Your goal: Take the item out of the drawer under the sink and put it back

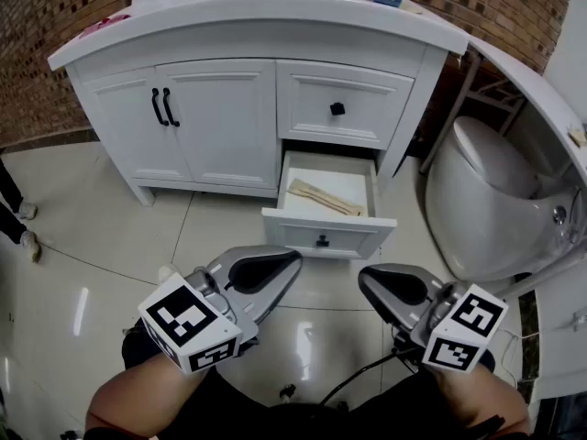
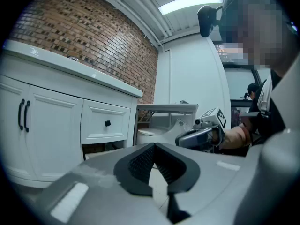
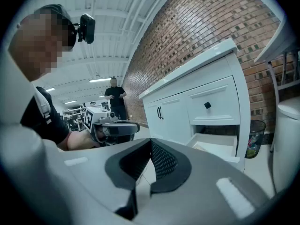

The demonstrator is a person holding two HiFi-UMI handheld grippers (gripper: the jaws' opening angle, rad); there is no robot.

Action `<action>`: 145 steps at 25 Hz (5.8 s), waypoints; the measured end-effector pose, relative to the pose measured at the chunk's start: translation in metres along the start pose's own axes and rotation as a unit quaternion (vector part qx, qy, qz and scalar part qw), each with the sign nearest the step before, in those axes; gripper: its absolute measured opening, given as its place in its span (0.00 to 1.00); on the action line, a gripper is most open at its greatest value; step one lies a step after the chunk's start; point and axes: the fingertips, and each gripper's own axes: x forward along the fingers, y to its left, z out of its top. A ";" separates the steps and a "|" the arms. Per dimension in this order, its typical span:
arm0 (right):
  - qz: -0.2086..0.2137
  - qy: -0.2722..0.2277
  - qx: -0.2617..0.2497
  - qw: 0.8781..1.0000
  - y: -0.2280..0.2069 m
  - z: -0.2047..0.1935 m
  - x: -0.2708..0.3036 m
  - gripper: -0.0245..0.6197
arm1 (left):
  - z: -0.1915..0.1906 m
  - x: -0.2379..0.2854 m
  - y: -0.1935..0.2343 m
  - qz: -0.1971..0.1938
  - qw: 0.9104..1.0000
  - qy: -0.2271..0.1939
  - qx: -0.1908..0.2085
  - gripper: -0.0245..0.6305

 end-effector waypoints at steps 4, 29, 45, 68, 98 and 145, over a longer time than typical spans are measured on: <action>-0.012 0.015 -0.026 0.999 -0.017 0.011 0.008 0.05 | 0.004 -0.002 0.018 0.019 1.000 -0.003 0.011 0.04; -0.056 0.169 -0.244 0.953 -0.153 0.031 0.132 0.08 | 0.000 0.021 0.061 0.031 0.999 0.013 -0.005 0.04; 0.009 0.388 -0.256 0.885 -0.242 -0.102 0.231 0.24 | -0.001 0.022 0.071 0.035 0.999 0.000 -0.025 0.04; -0.025 0.415 -0.276 0.867 -0.267 -0.123 0.243 0.10 | -0.002 0.016 0.078 0.045 0.998 -0.001 -0.037 0.04; -0.077 0.062 -0.168 0.981 -0.107 0.062 0.071 0.09 | 0.002 0.001 0.040 0.033 0.999 -0.025 -0.014 0.04; -0.031 -0.001 -0.047 0.998 -0.018 0.016 -0.004 0.08 | 0.004 -0.002 0.023 0.022 0.999 -0.022 -0.005 0.04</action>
